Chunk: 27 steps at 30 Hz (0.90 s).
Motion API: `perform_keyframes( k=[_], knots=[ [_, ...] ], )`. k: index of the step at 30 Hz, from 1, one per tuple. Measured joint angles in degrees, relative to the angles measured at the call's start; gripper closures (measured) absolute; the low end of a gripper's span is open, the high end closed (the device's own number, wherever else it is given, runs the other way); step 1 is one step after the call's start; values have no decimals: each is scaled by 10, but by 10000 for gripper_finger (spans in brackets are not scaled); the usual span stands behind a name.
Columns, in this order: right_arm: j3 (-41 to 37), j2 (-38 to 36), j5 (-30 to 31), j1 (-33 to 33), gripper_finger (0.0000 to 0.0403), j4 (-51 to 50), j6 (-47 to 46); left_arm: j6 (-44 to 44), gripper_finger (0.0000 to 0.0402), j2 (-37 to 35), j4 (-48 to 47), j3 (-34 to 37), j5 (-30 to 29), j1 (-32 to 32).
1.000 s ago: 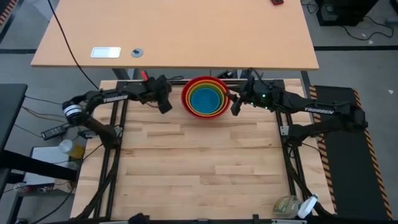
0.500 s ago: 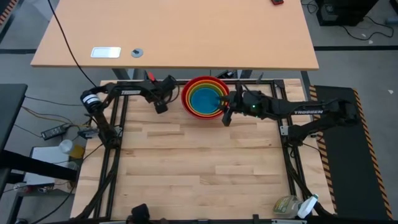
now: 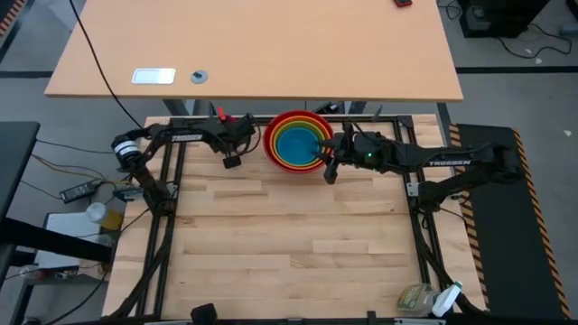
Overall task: Nest bowls inside each other
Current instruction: Stack the pink bowl on top of the blue bowl
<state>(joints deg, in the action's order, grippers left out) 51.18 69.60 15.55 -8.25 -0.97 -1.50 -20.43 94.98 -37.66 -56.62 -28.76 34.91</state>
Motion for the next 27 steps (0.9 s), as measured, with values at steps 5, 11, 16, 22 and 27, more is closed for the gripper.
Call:
perform_keyframes(
  k=[5, 11, 16, 22, 27],
  knots=[
    [0, -18, 27, 0, 253, -40, 2, -38, 392, -85, -1, 0, -29, -69],
    [0, -33, 43, -13, 253, -95, 6, -127, 394, -154, 112, -5, -33, -170],
    [-20, -33, 27, -39, 255, -64, 2, -123, 396, -93, 88, -88, -2, -177],
    [-43, -47, -3, -62, 261, -38, -4, -120, 396, 24, 39, -242, 144, -178],
    [-51, -69, -5, -58, 266, -39, -9, -149, 396, 95, 27, -319, 246, -183]
  ],
)
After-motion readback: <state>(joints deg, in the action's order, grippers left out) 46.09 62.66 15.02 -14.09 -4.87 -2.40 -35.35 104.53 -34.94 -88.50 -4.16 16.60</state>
